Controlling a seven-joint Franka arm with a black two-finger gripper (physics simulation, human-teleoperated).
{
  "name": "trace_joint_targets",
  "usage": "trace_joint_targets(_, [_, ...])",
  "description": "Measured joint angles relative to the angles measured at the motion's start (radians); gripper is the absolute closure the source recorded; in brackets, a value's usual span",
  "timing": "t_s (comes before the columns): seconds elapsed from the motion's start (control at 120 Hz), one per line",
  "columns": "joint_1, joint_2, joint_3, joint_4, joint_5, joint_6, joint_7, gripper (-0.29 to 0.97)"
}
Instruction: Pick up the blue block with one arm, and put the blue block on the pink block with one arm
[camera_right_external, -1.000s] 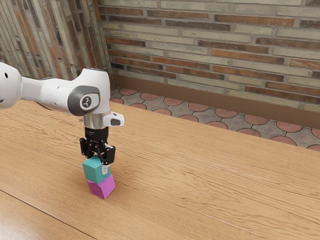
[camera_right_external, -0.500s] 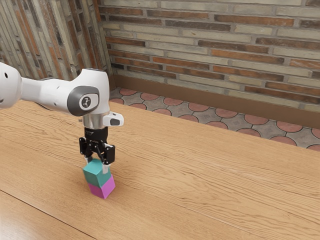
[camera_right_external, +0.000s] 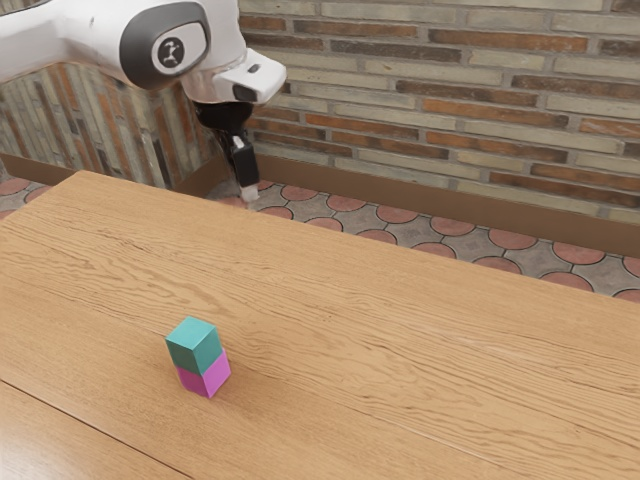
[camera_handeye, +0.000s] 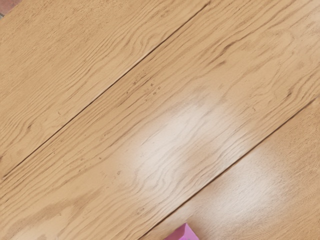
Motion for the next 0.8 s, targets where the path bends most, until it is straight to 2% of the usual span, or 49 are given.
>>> trace_joint_targets(0.058, [-0.086, 0.006, 0.048, 0.075, 0.002, -0.030, 0.074, 0.01])
trace_joint_targets(0.142, [-0.358, 0.015, 0.266, 0.119, 0.013, -0.060, 0.160, 0.01])
trace_joint_targets(0.208, [-0.526, 0.031, 0.390, 0.147, 0.043, -0.077, 0.213, 0.01])
trace_joint_targets(0.267, [-0.637, 0.042, 0.472, 0.168, 0.059, -0.088, 0.248, 0.01])
trace_joint_targets(0.325, [-0.698, 0.053, 0.527, 0.200, 0.065, -0.097, 0.270, 0.00])
trace_joint_targets(0.4, [-0.698, 0.063, 0.567, 0.212, 0.055, -0.116, 0.287, 0.00])
trace_joint_targets(0.542, [-0.550, 0.077, 0.580, 0.197, 0.049, -0.141, 0.301, 0.00])
trace_joint_targets(0.617, [-0.501, 0.078, 0.576, 0.194, 0.048, -0.151, 0.305, 0.00])
trace_joint_targets(0.8, [-0.544, 0.079, 0.571, 0.194, 0.046, -0.178, 0.315, 0.00])
